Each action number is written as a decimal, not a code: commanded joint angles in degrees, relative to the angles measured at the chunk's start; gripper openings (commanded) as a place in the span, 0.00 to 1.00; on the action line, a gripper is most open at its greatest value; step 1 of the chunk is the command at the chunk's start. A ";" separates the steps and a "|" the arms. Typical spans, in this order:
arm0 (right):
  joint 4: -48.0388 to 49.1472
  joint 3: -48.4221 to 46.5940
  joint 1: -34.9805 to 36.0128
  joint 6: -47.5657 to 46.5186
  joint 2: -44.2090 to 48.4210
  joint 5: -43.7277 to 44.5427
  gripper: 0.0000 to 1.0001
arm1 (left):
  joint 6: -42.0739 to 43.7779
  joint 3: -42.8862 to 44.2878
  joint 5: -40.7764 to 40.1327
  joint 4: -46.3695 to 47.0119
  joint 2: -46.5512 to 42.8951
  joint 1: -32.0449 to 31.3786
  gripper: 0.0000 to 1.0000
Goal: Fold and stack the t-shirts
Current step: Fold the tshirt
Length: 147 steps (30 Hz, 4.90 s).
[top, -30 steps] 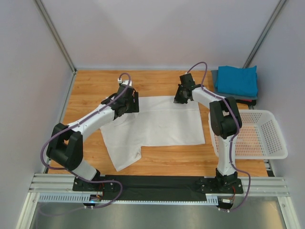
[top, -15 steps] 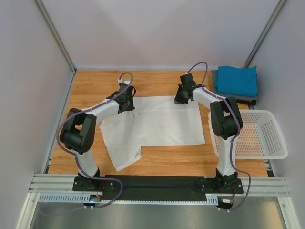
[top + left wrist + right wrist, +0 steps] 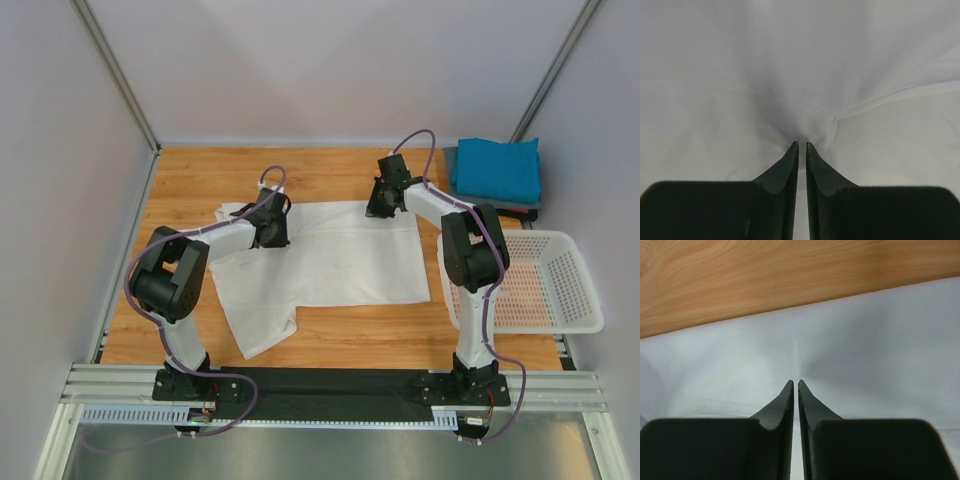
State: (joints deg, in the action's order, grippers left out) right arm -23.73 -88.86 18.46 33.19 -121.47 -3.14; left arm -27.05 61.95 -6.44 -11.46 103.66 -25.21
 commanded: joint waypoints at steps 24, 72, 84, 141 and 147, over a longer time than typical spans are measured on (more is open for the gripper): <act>-1.94 -1.93 0.09 -1.55 3.61 5.22 0.08 | -2.05 5.01 -7.27 -5.50 -11.90 6.65 0.46; -1.15 -19.95 9.67 2.14 -7.90 -1.00 0.08 | -14.43 -5.09 6.00 10.41 -4.77 24.86 0.00; -0.09 -20.74 10.11 3.11 -10.98 -1.61 0.09 | -15.93 -8.16 6.09 8.57 -9.34 24.86 0.00; -10.38 -7.21 4.75 -4.19 0.89 12.37 0.25 | -16.02 2.73 2.13 4.79 -3.21 16.34 0.39; -10.46 -7.12 2.90 -3.39 -2.01 12.10 0.23 | -18.65 8.44 0.29 -1.62 4.61 16.60 0.26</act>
State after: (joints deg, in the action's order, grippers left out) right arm -34.65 -95.81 22.24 29.04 -121.78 7.40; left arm -43.27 66.17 -4.12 -10.07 106.34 -8.91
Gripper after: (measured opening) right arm 0.237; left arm 0.277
